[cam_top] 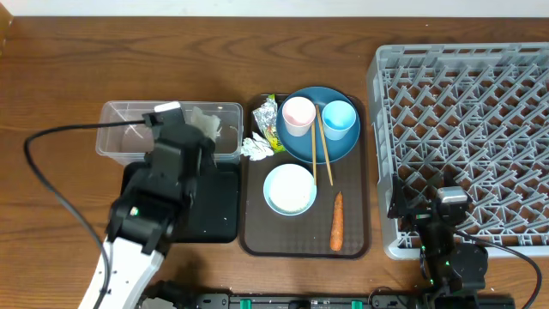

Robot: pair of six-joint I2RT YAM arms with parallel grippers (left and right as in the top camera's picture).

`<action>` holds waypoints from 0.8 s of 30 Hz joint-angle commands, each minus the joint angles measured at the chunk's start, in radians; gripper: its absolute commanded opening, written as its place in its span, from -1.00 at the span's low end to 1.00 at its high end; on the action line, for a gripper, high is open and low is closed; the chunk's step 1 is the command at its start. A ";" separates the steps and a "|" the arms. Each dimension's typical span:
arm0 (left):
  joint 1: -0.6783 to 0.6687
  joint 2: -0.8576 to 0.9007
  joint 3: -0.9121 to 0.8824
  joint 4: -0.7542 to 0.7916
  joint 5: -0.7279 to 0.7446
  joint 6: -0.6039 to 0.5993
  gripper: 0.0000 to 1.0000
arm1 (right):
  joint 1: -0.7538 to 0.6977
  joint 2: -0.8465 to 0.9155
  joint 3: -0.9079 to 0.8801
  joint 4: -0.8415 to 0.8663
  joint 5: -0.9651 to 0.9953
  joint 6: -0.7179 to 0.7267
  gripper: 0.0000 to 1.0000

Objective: Sort waste into correct bins and load items into the dishwasher rack
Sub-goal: 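Carry the tissues left into the clear plastic bin and release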

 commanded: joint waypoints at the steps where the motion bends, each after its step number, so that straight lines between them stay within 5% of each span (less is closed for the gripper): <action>1: 0.050 0.059 0.021 0.023 0.006 0.024 -0.88 | 0.029 0.000 -0.001 -0.004 0.003 0.010 0.99; 21: 0.235 0.412 0.021 0.256 0.085 0.025 -0.88 | 0.029 0.000 -0.001 -0.004 0.003 0.010 0.98; 24: 0.235 0.427 0.021 0.267 0.085 0.025 -0.55 | 0.029 0.000 -0.001 -0.004 0.003 0.010 0.99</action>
